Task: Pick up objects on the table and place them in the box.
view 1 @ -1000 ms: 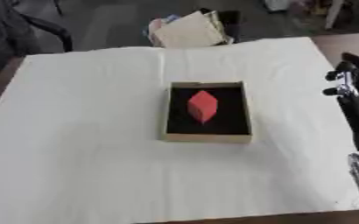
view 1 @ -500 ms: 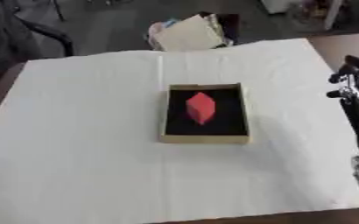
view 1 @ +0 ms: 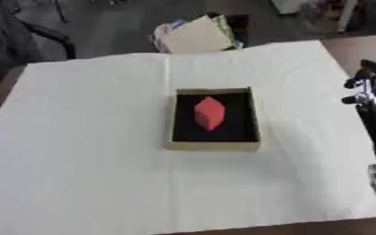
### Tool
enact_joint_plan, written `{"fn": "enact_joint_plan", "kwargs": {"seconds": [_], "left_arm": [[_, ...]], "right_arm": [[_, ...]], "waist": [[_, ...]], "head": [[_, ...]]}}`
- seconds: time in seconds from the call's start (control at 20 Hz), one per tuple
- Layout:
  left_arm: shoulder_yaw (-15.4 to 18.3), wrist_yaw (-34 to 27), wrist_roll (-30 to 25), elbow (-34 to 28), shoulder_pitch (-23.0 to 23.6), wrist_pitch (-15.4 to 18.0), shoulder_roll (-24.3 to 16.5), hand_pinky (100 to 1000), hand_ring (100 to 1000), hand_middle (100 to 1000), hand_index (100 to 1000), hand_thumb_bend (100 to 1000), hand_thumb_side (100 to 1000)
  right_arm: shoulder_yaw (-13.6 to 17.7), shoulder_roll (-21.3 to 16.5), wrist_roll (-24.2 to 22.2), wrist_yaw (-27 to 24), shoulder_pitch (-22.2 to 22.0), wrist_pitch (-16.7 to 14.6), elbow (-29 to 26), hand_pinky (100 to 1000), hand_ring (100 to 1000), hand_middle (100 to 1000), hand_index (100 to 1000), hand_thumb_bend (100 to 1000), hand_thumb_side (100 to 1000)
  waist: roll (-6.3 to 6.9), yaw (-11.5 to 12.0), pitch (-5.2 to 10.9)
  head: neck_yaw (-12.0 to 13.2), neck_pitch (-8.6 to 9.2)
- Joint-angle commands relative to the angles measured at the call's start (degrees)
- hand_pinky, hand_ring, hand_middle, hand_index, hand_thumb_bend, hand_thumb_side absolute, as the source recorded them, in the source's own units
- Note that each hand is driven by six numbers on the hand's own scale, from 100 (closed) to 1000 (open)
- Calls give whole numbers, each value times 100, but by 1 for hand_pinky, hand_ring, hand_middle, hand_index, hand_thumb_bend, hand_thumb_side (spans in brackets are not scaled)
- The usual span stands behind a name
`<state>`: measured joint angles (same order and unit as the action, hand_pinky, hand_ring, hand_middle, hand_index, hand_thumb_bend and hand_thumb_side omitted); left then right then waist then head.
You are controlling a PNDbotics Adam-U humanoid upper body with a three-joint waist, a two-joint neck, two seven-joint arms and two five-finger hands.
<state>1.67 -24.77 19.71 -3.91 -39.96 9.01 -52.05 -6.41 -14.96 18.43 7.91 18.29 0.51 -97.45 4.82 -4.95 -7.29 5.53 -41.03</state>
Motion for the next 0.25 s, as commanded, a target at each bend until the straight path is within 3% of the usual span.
{"fn": "enact_joint_plan", "kwargs": {"seconds": [0.05,0.25], "left_arm": [[-36,32,25,-2,-86,21,-263,727,620,596,769,145,399],[-41,67,61,-5,-92,22,-248,727,620,595,768,146,398]], "right_arm": [[18,-116,16,3,53,-9,-70,573,747,534,858,100,719],[13,-115,8,5,54,-3,-69,573,747,534,858,100,719]], "waist": [[-9,9,85],[-23,9,88]], "head": [[15,0],[17,4]]}}
